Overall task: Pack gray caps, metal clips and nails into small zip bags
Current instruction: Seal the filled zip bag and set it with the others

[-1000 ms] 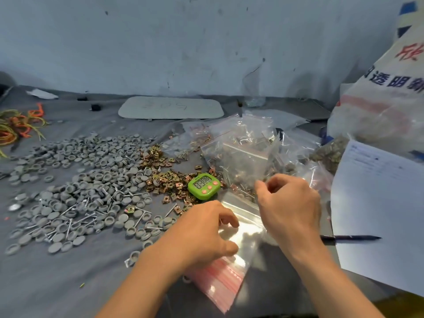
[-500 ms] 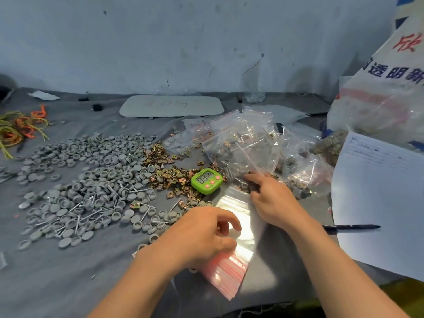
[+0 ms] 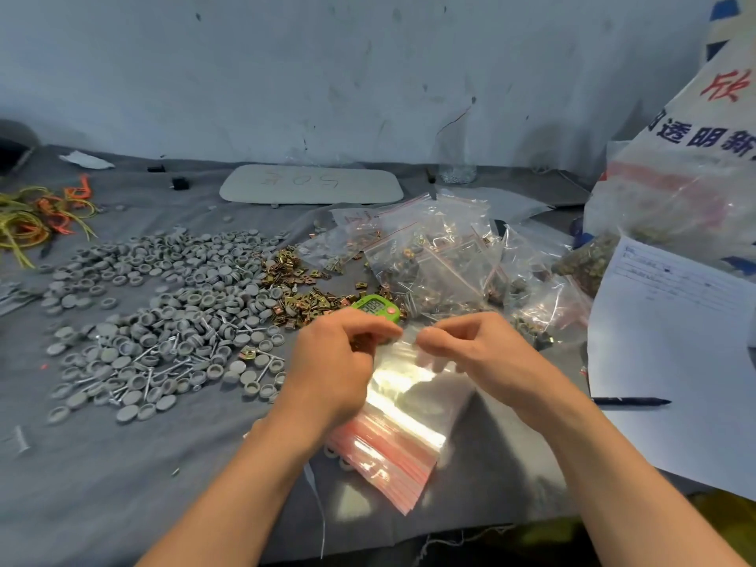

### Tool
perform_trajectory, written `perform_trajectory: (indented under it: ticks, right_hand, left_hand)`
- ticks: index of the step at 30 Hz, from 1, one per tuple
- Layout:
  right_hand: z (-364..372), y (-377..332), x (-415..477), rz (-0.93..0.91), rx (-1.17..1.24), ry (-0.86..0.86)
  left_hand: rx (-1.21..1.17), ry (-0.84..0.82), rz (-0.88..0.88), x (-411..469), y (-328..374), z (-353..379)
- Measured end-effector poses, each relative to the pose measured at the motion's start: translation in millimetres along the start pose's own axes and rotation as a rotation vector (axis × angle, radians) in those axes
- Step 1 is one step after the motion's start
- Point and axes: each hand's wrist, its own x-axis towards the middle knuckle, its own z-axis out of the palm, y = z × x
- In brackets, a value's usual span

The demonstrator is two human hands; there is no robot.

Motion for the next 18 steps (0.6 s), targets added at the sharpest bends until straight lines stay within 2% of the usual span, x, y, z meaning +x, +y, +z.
perform_trajectory:
  ticks: [2,3,6,8,11,13,15,16,18]
  right_hand:
    - [2.7,-0.9,-2.2,-0.028,0.038,-0.102]
    - [5.2,-0.7,-1.0,-0.051,0.014,-0.058]
    - [12.0,-3.4,6.1,-0.087,0.025,0.266]
    - [15.0,-8.0,10.8,-0.094,0.072,0.423]
    - [15.8,-14.0,16.4,-0.079,0.190,0.701]
    - [13.6,-18.7,17.9,-0.073,0.345,0.844]
    - [13.2,-24.1,20.1,-0.060,0.448,0.857]
    - [15.6,-27.1,21.9,-0.052,0.455,0.811]
    - [26.8,-34.0,24.7,-0.038,0.396,0.666]
  left_hand:
    - [-0.129,0.146,0.002,0.0,-0.3,-3.0]
    - [-0.179,0.190,-0.008,0.5,-1.1,-3.6]
    - [-0.267,0.228,-0.019,0.3,-3.0,-7.1]
    - [-0.187,0.169,-0.008,-2.7,-3.7,-10.7]
    - [0.089,0.066,0.005,-8.4,-7.1,-13.0]
    - [0.207,-0.110,0.011,-14.7,-4.8,-11.0]
    - [0.294,-0.218,-0.004,-19.2,-3.6,-7.9]
    - [0.303,-0.173,-0.005,-19.3,-3.6,-7.2]
    - [0.225,0.054,0.002,-16.9,-2.7,-12.1]
